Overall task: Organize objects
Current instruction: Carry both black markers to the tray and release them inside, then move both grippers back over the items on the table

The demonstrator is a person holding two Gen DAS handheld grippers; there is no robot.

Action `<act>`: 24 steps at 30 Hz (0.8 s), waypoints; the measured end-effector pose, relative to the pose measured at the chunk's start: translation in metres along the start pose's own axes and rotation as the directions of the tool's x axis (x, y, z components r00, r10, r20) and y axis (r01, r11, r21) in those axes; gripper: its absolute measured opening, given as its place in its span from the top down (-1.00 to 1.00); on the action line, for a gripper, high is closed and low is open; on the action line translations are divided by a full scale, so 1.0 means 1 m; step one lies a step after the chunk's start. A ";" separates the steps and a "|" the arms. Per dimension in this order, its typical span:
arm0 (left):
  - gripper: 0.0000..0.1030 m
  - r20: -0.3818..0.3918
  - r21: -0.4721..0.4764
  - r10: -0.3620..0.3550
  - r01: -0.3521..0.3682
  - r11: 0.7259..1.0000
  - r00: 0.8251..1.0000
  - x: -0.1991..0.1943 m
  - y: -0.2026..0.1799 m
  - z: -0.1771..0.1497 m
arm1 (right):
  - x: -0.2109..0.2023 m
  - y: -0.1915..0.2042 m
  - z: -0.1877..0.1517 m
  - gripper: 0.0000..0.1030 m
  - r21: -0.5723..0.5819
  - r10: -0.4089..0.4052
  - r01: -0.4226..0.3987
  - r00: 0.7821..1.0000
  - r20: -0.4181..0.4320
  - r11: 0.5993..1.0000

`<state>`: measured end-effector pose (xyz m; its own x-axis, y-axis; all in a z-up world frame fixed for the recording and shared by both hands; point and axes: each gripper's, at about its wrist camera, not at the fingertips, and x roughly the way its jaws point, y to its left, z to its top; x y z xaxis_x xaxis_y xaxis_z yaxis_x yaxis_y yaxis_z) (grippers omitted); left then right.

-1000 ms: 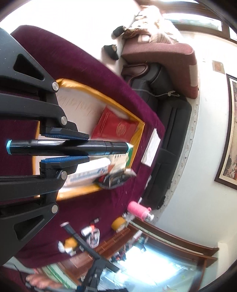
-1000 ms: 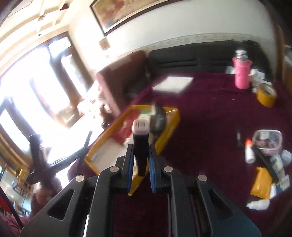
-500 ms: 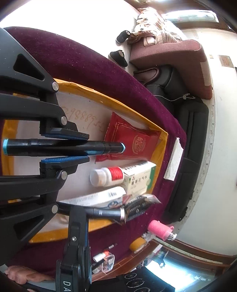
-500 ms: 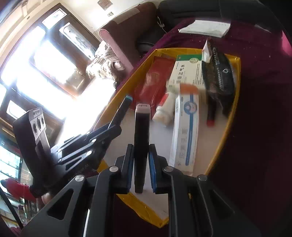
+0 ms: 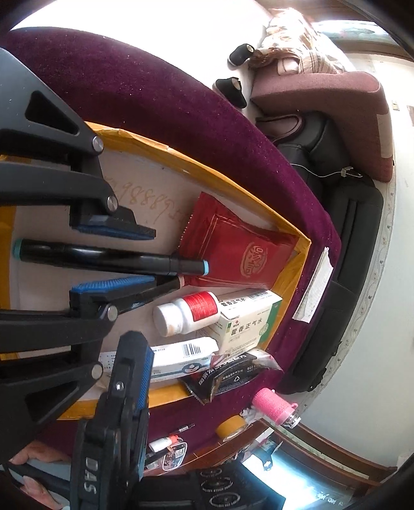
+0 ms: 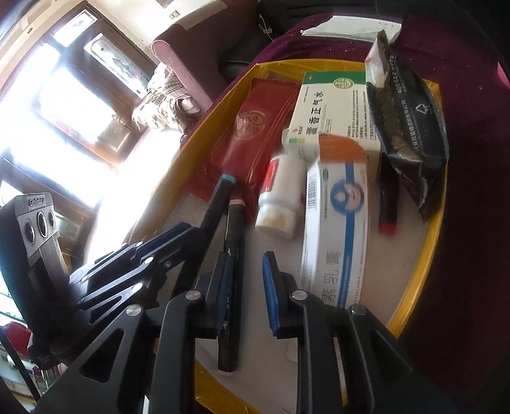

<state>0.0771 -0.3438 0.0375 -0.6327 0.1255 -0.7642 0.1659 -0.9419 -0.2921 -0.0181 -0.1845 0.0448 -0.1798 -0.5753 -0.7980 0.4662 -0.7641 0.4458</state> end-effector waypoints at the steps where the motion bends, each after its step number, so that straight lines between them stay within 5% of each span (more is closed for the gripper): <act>1: 0.54 0.002 0.001 0.005 -0.005 1.000 1.000 -0.002 -0.001 0.000 | -0.004 0.000 0.000 0.31 0.004 0.004 -0.004 1.000 0.011 1.000; 3: 0.40 0.011 -0.006 0.007 -0.007 1.000 1.000 -0.006 -0.003 -0.001 | -0.016 -0.002 0.000 0.11 0.016 0.010 -0.010 0.999 0.036 1.000; 8: 0.02 0.068 -0.019 0.021 -0.020 1.000 0.997 -0.028 -0.010 -0.003 | -0.051 -0.019 -0.009 0.07 0.033 -0.019 0.016 0.994 0.108 0.999; 14: -0.02 0.101 0.002 0.020 -0.020 1.000 0.995 -0.051 -0.029 -0.006 | -0.097 -0.045 -0.023 -0.04 0.053 -0.123 0.115 0.972 0.200 0.992; 20: -0.24 0.093 -0.026 -0.087 0.090 0.996 0.992 -0.065 -0.073 -0.013 | -0.159 -0.113 -0.050 -0.04 0.148 -0.277 0.244 0.920 0.277 0.958; 24: -0.25 0.071 0.060 -0.198 0.194 0.979 0.978 -0.062 -0.125 -0.026 | -0.214 -0.181 -0.072 -0.09 0.309 -0.345 0.250 0.887 0.307 0.918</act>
<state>0.1147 -0.2258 0.1064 -0.7052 0.2866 -0.6485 -0.0053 -0.9168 -0.3994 -0.0014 0.0975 0.1056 -0.5862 -0.3363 -0.7371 0.1152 -0.9352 0.3350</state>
